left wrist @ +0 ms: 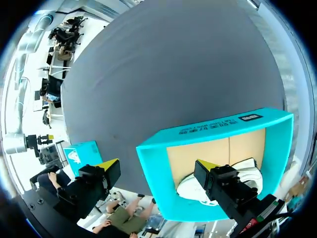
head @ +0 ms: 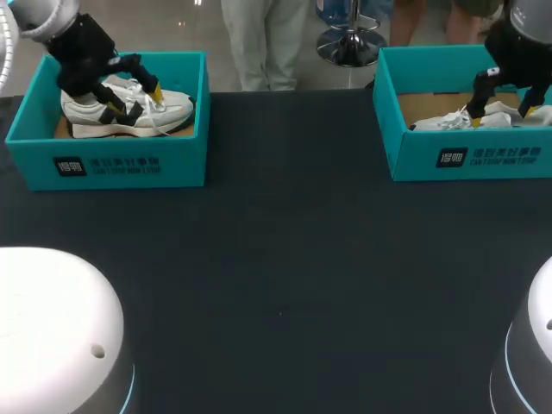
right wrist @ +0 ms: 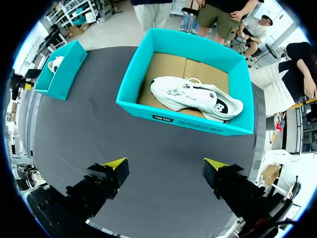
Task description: Take the shoe out of the shoebox, open the shoe tongue, remove and reinsert the insole, then place the shoe into the shoebox
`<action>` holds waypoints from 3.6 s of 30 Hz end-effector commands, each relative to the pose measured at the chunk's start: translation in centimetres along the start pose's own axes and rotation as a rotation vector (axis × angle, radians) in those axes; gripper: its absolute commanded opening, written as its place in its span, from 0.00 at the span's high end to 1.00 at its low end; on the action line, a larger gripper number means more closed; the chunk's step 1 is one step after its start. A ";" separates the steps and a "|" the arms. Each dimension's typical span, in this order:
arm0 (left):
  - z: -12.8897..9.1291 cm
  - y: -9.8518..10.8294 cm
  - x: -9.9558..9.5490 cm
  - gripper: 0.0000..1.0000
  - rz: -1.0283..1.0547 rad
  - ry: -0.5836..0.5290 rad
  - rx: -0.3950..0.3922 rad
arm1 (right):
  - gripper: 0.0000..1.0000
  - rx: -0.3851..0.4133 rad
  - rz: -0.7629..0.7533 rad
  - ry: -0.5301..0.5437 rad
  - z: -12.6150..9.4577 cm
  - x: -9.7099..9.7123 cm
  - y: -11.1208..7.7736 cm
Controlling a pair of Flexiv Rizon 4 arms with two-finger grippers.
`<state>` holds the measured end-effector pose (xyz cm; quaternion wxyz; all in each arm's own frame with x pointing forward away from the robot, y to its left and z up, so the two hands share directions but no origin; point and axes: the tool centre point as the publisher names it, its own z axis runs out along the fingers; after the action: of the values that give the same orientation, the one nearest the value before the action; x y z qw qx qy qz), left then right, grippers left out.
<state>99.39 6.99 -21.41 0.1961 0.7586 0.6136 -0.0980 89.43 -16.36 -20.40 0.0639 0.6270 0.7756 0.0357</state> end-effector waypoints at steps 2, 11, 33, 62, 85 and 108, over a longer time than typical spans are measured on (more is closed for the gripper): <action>-0.3 0.9 1.6 0.00 -0.051 0.132 0.017 | 0.00 0.001 0.000 -0.001 0.0 0.0 0.1; 0.0 1.0 2.7 0.00 -0.084 0.210 0.021 | 0.00 0.001 0.000 -0.001 0.0 0.0 0.1; -0.3 2.7 6.5 0.00 -0.118 0.308 -0.003 | 0.00 0.001 0.000 -0.001 0.0 0.0 0.1; 0.7 10.1 18.4 0.00 -0.221 0.505 0.058 | 0.00 0.001 0.000 -0.001 0.0 0.0 0.1; 1.0 10.9 20.8 0.00 -0.234 0.522 0.088 | 0.00 0.001 0.000 -0.001 0.0 0.0 0.1; -0.1 12.5 24.9 0.41 -0.235 0.529 0.087 | 0.00 0.001 0.000 -0.001 0.0 0.0 0.1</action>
<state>116.33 26.73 -28.43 -0.0142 0.6886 0.7225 0.0603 89.44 -16.36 -20.41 0.0639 0.6270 0.7756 0.0356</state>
